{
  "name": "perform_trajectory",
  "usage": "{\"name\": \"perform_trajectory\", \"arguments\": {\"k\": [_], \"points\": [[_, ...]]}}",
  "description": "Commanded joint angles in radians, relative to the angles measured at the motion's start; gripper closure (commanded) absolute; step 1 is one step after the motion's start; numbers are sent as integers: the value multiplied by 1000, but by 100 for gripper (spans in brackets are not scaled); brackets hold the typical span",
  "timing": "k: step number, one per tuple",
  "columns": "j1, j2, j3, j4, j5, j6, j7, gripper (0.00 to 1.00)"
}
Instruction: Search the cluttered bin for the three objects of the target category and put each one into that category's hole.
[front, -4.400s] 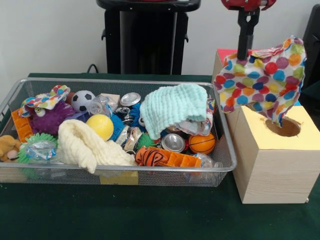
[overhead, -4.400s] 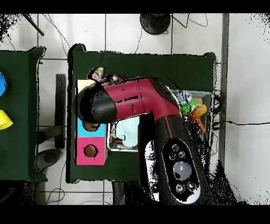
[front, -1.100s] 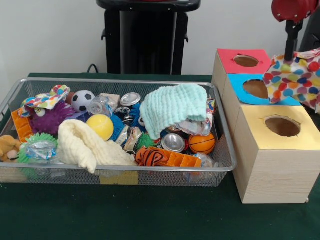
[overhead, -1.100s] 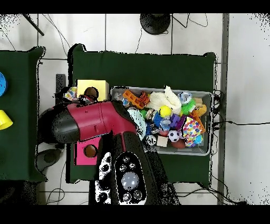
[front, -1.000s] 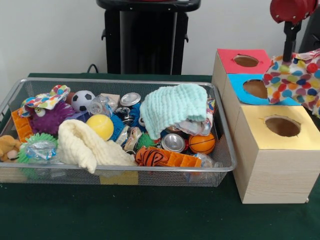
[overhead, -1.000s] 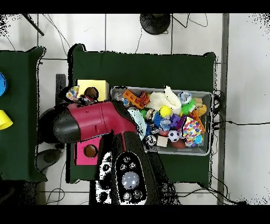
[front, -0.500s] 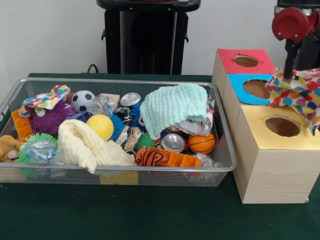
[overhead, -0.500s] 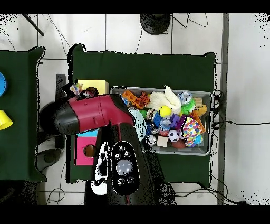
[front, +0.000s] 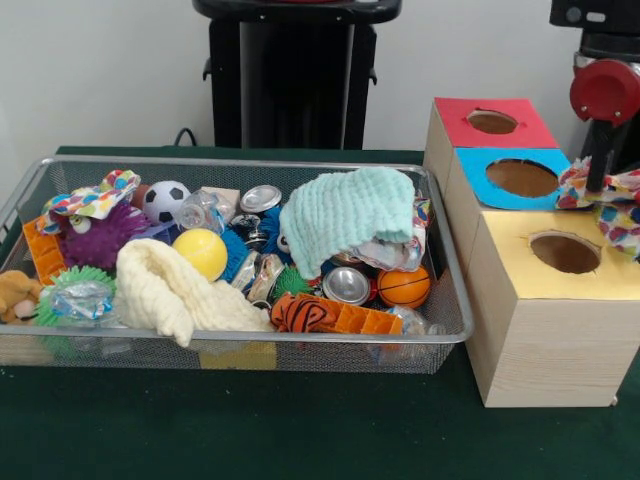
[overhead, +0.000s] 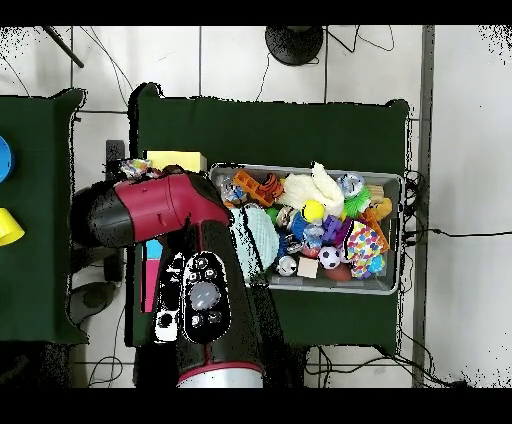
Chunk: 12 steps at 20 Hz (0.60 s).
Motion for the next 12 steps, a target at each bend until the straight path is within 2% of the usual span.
{"name": "perform_trajectory", "arguments": {"k": [1, 7, 12], "points": [[9, 79, -76, -47, -6, -75, 309, 100], [37, 57, -134, -94, -44, -90, 263, 100], [22, 0, -94, -94, -13, -24, 184, 100]]}}
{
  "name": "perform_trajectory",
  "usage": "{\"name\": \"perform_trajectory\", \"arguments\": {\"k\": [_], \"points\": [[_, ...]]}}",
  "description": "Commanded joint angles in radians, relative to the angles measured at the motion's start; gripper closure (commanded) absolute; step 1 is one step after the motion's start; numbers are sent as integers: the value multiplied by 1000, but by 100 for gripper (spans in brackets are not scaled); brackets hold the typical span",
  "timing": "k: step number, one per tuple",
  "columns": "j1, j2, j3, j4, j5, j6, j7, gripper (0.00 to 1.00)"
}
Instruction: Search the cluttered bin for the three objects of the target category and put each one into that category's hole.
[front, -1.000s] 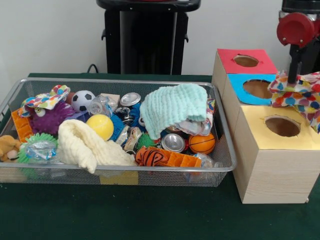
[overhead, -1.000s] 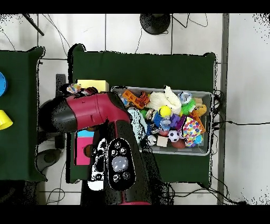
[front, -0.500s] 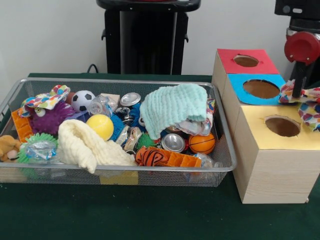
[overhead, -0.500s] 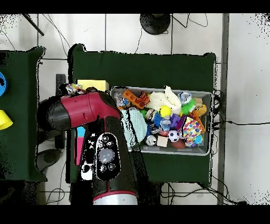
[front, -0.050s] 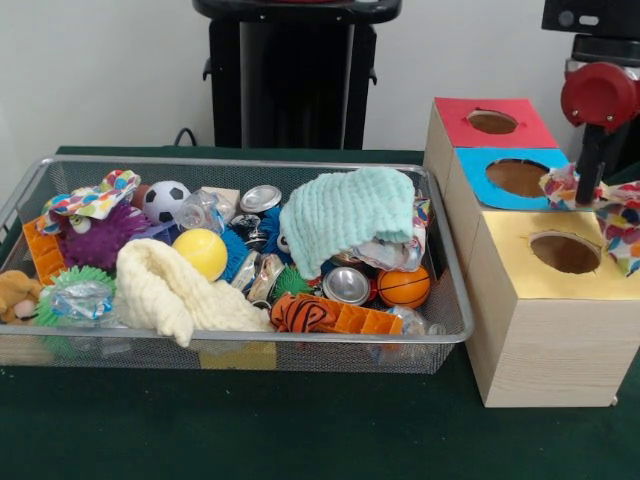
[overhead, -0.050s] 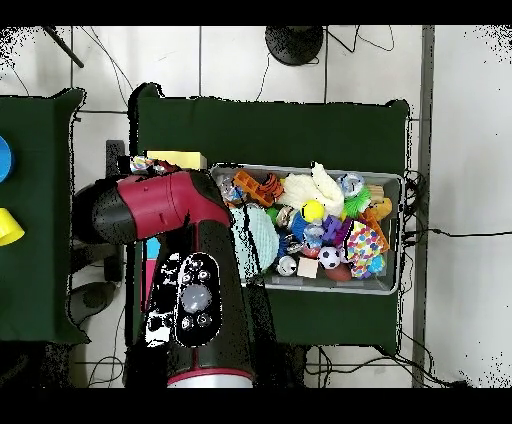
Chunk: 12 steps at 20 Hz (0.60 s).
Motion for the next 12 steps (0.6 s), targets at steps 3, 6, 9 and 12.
{"name": "perform_trajectory", "arguments": {"k": [3, 6, 9, 12], "points": [[-26, -41, 8, -56, 8, 58, 162, 100], [-34, -47, 22, -64, 31, 104, 161, 100], [-33, -45, 14, -70, 45, 116, 186, 100], [-35, -48, 9, -42, 39, 78, 187, 100]]}}
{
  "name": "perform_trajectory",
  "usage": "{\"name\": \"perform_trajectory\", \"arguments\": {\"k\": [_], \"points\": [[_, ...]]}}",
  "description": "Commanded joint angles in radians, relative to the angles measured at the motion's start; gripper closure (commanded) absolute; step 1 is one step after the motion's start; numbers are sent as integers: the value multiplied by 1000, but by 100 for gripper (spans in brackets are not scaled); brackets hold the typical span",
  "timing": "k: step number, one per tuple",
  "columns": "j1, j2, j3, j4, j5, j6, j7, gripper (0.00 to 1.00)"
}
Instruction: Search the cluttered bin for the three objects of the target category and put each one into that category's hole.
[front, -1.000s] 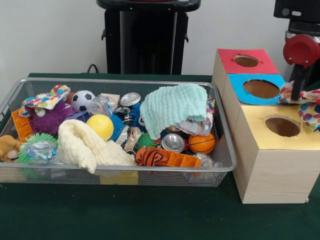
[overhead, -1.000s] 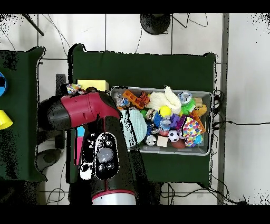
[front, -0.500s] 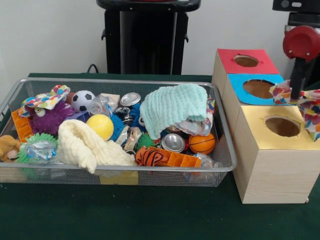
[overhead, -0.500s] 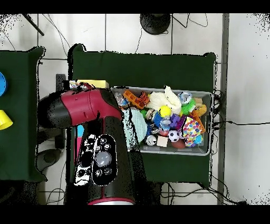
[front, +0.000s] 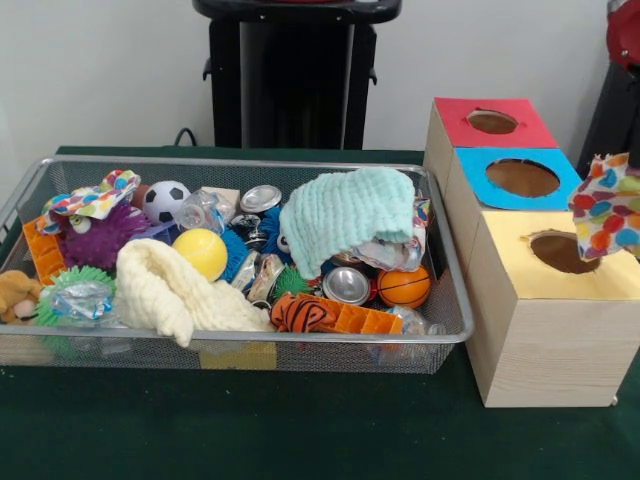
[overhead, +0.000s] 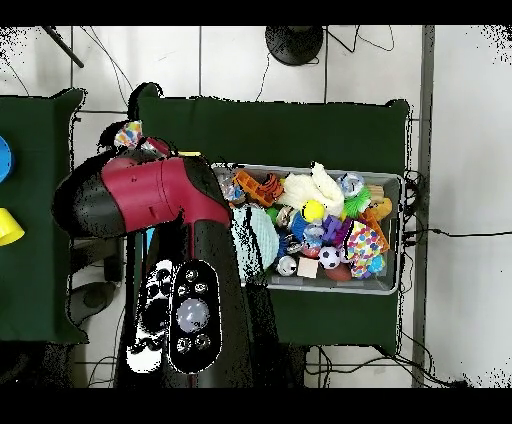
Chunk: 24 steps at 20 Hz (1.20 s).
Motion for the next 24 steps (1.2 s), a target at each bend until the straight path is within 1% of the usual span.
{"name": "perform_trajectory", "arguments": {"k": [1, 6, 13, 18, 22, 24], "points": [[-33, 6, 1, 30, 10, 68, 186, 100], [-34, 1, -9, 89, -19, 22, 175, 100], [-21, 22, -22, 78, -26, 7, 194, 100], [-26, 26, -19, 101, -13, 7, 199, 100], [-42, 26, -2, 135, -18, 3, 168, 100], [-46, 25, 1, 151, -13, -10, 175, 100]]}}
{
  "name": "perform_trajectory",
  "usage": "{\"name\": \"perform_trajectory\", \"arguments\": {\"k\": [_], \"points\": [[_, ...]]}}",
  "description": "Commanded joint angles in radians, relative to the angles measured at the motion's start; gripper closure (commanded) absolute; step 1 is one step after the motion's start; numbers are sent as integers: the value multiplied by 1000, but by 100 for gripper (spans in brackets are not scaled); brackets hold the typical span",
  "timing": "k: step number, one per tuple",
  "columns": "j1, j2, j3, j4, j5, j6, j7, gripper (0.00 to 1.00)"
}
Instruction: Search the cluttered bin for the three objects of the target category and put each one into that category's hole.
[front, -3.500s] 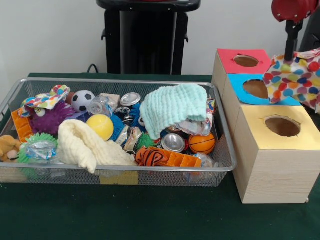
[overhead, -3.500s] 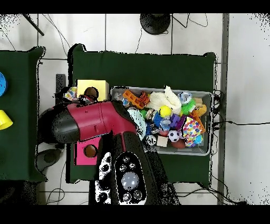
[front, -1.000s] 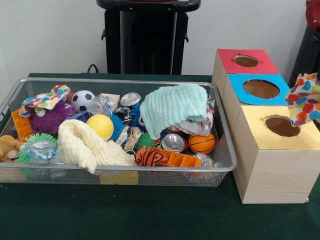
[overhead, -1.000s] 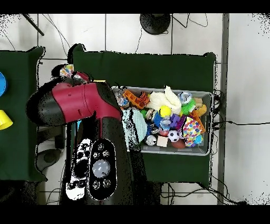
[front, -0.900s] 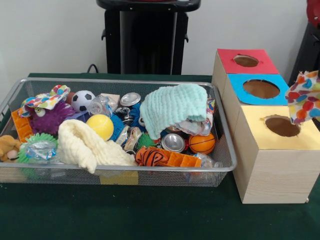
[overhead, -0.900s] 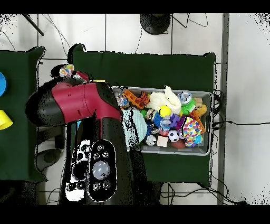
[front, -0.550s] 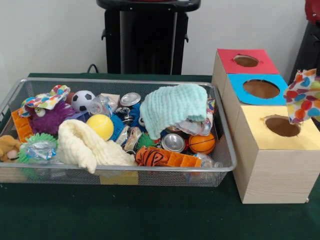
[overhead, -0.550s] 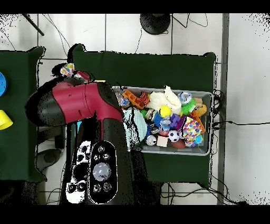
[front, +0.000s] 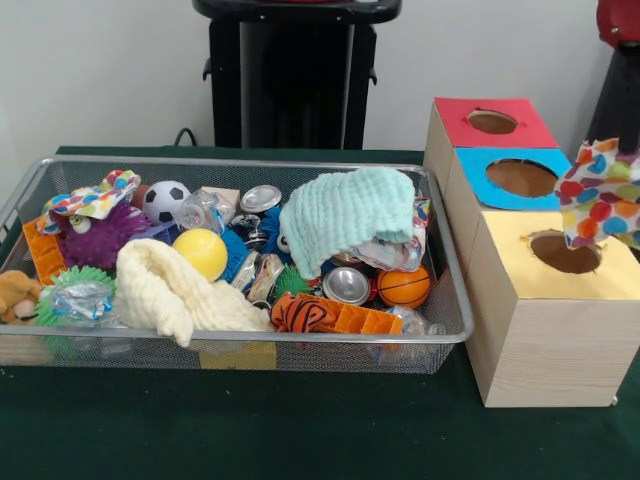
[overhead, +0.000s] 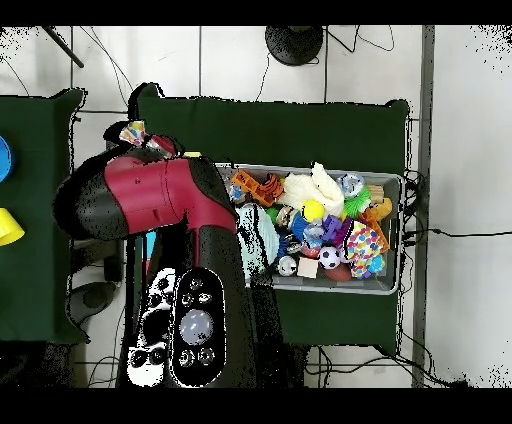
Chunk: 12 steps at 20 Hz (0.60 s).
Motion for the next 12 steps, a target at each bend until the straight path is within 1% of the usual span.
{"name": "perform_trajectory", "arguments": {"k": [1, 5, 9, 12], "points": [[-42, 53, 20, 138, -9, -7, 184, 100], [-39, 66, 15, 144, 0, -6, 206, 100], [-41, 80, 16, 153, -3, -16, 204, 100], [-41, 89, 14, 165, 8, -31, 228, 100]]}}
